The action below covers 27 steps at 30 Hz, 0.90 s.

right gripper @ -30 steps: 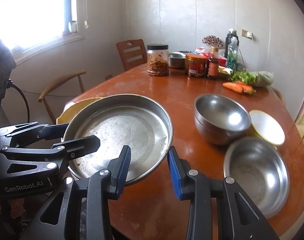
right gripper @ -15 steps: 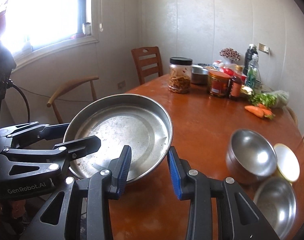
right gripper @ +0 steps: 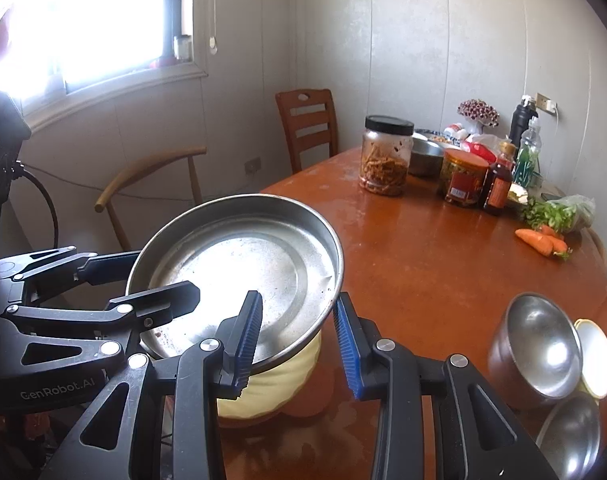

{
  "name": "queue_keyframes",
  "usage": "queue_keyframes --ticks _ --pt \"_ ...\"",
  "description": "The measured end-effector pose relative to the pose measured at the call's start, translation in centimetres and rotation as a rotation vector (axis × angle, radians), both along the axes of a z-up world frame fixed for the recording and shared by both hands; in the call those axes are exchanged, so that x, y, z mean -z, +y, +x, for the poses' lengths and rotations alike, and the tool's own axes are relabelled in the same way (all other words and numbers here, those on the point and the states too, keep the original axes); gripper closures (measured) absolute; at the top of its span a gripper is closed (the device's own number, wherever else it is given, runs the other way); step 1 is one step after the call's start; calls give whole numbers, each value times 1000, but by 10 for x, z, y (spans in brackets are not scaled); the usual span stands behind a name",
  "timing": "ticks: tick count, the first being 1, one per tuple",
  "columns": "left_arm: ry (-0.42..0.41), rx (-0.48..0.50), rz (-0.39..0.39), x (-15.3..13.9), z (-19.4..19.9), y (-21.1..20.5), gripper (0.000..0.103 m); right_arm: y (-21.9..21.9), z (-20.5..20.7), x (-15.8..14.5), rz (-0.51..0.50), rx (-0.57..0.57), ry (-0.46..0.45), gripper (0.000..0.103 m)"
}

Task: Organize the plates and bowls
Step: 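Lift the steel pan and lower it onto the yellow shell bowl with both tools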

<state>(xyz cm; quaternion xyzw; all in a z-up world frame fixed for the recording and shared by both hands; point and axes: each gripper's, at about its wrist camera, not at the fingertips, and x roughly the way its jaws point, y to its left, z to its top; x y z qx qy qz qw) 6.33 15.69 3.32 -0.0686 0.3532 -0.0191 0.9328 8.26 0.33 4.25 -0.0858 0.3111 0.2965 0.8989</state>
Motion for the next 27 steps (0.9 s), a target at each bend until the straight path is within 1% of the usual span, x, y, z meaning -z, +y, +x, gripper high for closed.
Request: queue_keyframes --ticks 5,13,22,27 --pt "27 -4 -10 14 5 3 48 5 7 13 -24 1 20 64" --pt "58 -20 23 28 6 5 48 10 11 32 -43 -10 54 64" --pt "65 -24 49 33 8 2 48 13 12 44 -66 -14 70 64" --pt "62 -24 54 35 8 1 48 14 12 46 -73 -13 64 64"
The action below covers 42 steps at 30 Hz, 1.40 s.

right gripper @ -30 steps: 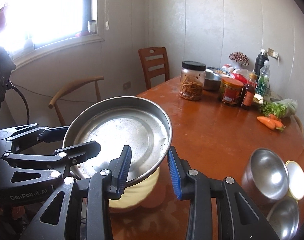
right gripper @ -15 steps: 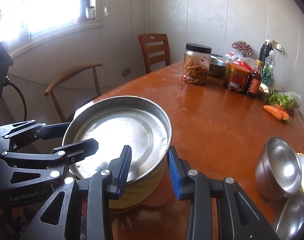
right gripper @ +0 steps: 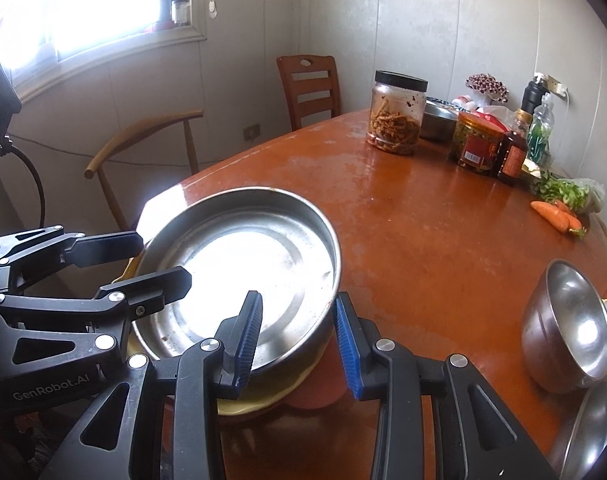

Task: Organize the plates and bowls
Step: 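Lift the steel pan and lower it onto the yellow shell bowl with both tools, then open both tools off the steel pan rim and withdraw them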

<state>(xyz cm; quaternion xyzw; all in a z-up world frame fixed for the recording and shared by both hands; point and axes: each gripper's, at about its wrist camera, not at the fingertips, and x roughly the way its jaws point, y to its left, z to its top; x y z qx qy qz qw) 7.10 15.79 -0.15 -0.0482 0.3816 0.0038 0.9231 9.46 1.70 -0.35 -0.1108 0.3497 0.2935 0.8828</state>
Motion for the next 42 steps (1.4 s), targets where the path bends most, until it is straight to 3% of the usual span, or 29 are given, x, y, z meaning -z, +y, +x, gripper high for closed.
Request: queue_keyframes --ticks 20,42 --pt "-4 -4 -8 -4 -4 0 48 -9 -3 -2 20 4 7 64" --pt "-41 5 21 -27 -21 -35 46 -47 -19 -20 78 49 -17 57"
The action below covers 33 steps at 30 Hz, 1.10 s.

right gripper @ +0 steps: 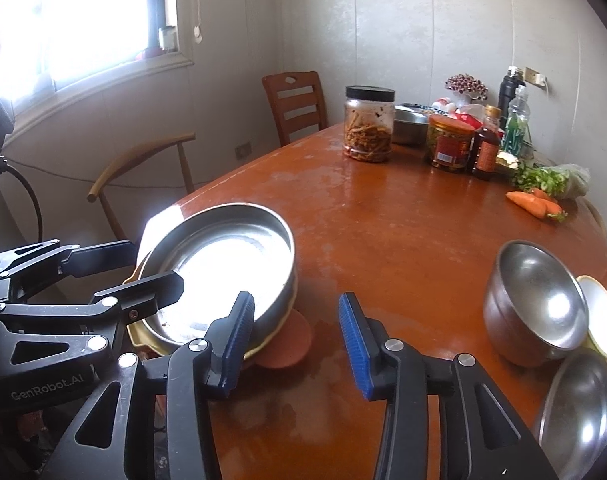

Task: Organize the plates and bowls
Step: 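Open both tools off the steel pan rim and withdraw them, then grasp the rim of the large steel basin with both tools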

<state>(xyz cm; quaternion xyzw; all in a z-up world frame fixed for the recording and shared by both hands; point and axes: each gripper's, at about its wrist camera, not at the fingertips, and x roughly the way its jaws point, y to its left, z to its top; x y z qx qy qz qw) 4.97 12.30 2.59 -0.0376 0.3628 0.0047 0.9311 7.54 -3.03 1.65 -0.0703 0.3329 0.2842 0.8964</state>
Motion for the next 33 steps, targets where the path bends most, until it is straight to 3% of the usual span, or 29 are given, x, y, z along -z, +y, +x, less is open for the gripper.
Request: queue_keyframes --ticks 17,25,33 --pt "-41 66 37 -26 -8 -72 39 -83 -24 -27 68 125 -62 46" --pt "-20 114 60 -26 -4 -116 38 -130 -39 -35 77 198 -100 37" --pt "-13 167 76 -27 -1 -155 38 -173 -50 -35 71 259 -129 35"
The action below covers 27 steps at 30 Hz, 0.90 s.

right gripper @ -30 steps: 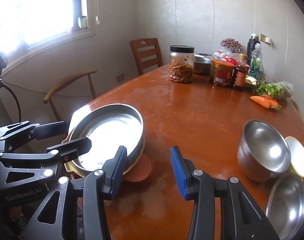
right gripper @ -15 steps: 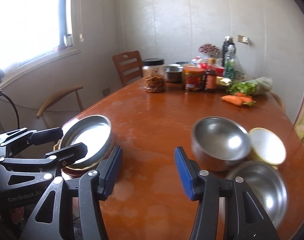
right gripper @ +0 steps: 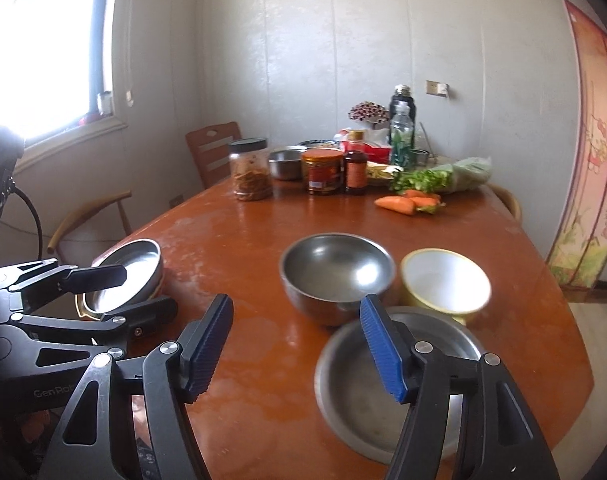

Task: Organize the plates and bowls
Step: 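Grasp the rim of the large steel basin with both tools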

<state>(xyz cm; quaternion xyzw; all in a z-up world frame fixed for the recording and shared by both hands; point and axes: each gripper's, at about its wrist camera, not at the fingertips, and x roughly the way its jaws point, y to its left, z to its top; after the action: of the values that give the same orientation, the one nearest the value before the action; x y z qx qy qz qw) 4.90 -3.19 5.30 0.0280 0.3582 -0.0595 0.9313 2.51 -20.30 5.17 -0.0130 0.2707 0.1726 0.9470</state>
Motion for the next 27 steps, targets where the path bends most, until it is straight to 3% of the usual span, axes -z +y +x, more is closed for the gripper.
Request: queue_keyframes --ticks 13,27 --pt "17 81 5 6 17 -52 38 -77 -1 7 24 162 28 29" --pt "113 165 -27 39 37 -89 38 -126 26 50 49 251 170 29"
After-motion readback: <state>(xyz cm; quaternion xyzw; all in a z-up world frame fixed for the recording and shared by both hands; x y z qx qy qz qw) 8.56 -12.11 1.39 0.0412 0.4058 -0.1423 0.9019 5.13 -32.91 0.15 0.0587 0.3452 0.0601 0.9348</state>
